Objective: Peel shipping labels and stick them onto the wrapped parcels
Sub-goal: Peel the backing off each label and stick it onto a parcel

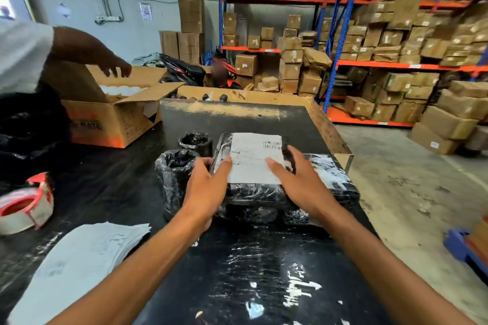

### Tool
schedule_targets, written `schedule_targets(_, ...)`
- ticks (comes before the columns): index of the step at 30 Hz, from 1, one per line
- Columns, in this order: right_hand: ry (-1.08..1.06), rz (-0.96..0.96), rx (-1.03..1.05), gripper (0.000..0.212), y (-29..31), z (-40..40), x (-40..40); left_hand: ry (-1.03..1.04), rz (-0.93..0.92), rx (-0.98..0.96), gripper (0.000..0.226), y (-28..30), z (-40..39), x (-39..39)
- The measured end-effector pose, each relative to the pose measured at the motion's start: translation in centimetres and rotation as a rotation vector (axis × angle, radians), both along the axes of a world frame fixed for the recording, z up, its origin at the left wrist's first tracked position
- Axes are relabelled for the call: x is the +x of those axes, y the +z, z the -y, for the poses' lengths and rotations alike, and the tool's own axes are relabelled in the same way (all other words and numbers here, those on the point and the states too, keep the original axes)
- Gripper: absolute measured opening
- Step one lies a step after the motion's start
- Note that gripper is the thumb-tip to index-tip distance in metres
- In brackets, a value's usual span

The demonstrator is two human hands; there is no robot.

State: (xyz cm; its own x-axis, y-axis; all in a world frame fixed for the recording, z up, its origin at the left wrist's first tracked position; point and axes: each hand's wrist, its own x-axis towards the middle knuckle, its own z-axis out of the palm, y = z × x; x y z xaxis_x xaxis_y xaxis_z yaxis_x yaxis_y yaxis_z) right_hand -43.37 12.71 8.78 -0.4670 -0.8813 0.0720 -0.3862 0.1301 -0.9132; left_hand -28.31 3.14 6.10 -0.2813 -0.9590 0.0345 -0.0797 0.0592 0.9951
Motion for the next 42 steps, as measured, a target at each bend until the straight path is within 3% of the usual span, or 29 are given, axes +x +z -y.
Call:
schedule_targets(3, 0.052, 0.081, 0.069, 0.075, -0.9, -3.0, 2.1, -0.003, 0.055, 0.019, 0.056, -1.6, -2.0, 2.4)
schedule_targets(9, 0.092, 0.129, 0.161, 0.073, -5.1, -7.9, 4.9, -0.081, 0.256, -0.107, 0.034, -4.6, -6.1, 6.9)
schedule_targets(16, 0.105, 0.105, 0.232, 0.069, -8.7, -10.5, 7.4, -0.199, 0.557, -0.304, 0.06, -8.4, -7.4, 9.6)
schedule_targets(26, 0.139, 0.09, 0.213, 0.063, -9.9, -11.4, 8.2, -0.283, 0.593, -0.396, 0.057, -8.3, -7.9, 11.2)
schedule_targets(29, 0.046, -0.07, 0.178, 0.053, -9.4, -10.7, 8.3, -0.283, 0.643, -0.436, 0.058, -7.8, -7.4, 11.7)
schedule_targets(31, -0.082, -0.269, 0.088, 0.045, -8.3, -9.2, 9.2, -0.211, 0.607, -0.468, 0.05, -6.9, -6.3, 12.9)
schedule_targets(33, -0.075, -0.349, -0.023, 0.035, -6.9, -6.9, 11.1, -0.093, 0.573, -0.519, 0.038, -5.9, -4.9, 14.8)
schedule_targets(38, 0.228, -0.203, -0.008, 0.027, -5.0, 0.2, 17.7, 0.218, 0.666, -0.55, 0.03, -6.4, -0.8, 21.3)
schedule_targets(42, 0.326, -0.162, 0.094, 0.02, -6.8, 4.2, 22.1, 0.378, 0.796, -0.473, 0.033, -7.7, 1.3, 25.1)
